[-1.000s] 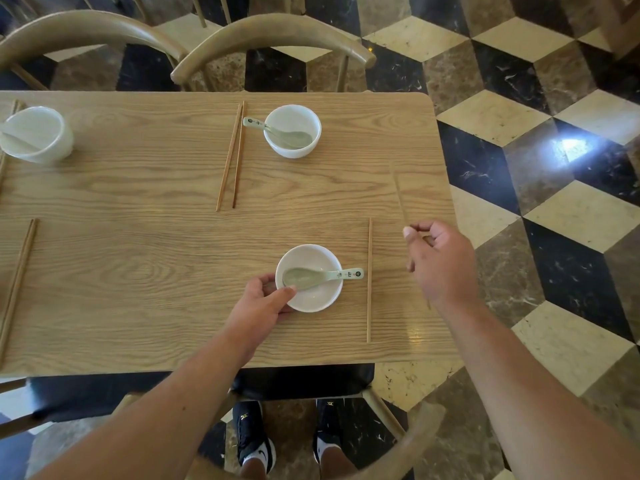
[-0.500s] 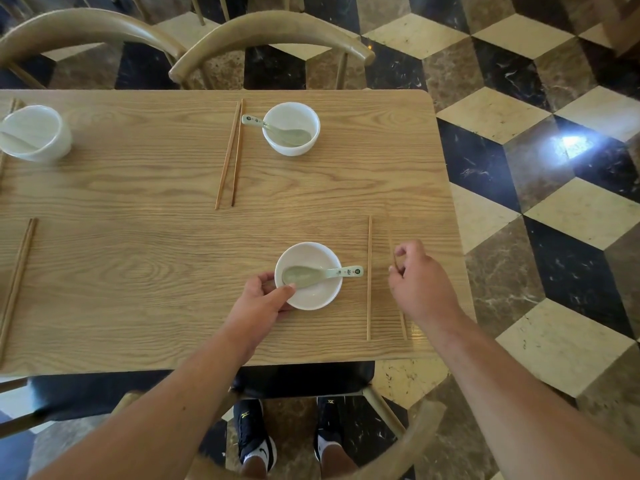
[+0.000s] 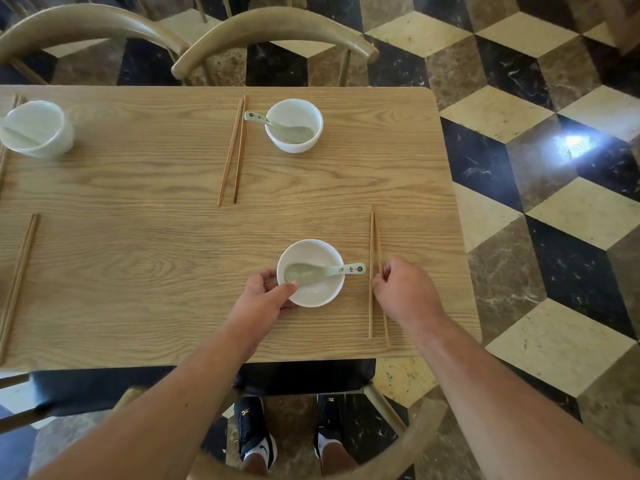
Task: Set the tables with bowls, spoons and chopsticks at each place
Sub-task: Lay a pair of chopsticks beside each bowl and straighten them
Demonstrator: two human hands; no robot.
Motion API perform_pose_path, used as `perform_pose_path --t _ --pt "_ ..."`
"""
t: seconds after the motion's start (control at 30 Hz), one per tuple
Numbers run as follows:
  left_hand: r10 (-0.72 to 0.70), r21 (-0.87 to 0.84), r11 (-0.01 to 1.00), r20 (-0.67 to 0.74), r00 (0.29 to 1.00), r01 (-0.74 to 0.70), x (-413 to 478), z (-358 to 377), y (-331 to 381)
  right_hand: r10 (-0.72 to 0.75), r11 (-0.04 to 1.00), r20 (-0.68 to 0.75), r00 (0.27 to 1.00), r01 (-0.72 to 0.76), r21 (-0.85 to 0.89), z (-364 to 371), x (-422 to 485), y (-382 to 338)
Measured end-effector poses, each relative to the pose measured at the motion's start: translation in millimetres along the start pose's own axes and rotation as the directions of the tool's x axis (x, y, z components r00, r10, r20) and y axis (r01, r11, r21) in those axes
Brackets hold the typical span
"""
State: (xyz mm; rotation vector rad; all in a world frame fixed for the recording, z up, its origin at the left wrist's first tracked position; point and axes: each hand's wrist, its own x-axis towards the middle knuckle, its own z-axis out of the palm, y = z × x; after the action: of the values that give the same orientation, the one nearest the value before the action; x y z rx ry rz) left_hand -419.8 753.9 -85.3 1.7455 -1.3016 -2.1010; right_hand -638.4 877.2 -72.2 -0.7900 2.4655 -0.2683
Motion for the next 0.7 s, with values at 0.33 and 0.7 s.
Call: perform_pose_path --t 0.33,0.7 --pt "0.004 0.008 1.000 -0.001 1.000 -0.004 -1 0 0 0.010 1.000 0.017 1.000 -0.011 0.019 -2 -2 -1" --pt "0.014 -0.013 1.000 -0.010 1.000 -0.014 -7 2 3 -0.014 0.999 -0.002 1.000 0.014 0.041 1 -2 -12"
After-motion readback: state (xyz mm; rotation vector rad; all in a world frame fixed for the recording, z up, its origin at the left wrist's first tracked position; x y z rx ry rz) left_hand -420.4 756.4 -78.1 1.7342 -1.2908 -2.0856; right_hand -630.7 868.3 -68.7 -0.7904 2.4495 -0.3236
